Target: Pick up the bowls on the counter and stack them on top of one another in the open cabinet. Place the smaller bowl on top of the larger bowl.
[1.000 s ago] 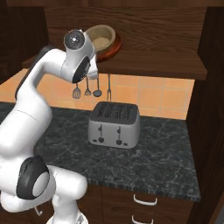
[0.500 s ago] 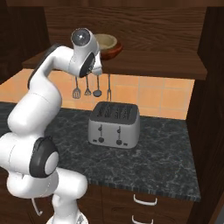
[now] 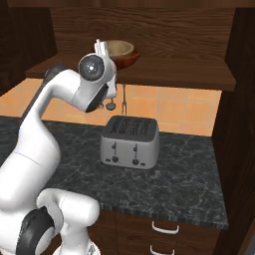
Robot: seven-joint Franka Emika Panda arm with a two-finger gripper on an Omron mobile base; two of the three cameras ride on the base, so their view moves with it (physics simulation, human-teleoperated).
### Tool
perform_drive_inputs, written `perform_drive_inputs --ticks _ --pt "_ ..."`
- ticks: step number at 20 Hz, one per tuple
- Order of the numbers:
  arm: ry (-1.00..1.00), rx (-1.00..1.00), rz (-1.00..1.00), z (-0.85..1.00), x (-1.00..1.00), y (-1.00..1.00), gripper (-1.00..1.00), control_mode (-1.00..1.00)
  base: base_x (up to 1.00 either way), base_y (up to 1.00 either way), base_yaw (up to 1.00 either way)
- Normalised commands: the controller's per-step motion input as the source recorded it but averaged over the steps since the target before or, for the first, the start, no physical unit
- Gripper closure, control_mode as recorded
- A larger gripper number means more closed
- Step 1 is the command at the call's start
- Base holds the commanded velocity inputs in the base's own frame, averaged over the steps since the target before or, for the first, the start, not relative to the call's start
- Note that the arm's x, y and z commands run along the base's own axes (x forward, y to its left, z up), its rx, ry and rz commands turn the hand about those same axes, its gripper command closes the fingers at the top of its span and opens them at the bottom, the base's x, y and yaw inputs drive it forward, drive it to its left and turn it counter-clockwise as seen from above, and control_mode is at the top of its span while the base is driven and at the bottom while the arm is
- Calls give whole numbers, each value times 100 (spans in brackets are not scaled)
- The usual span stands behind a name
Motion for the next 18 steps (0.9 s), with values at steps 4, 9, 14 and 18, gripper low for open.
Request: perform_drive_inputs --ticks 4,9,14,18 --pt "-20 3 -1 -39 -100 -28 -100 -100 0 0 0" --pt "-11 -32 11 -89 -100 81 -100 -100 0 0 0" --pt "0 -59 23 -100 -100 100 -100 -100 0 0 0" --pt "2 -77 25 -100 -69 83 -100 -100 0 0 0"
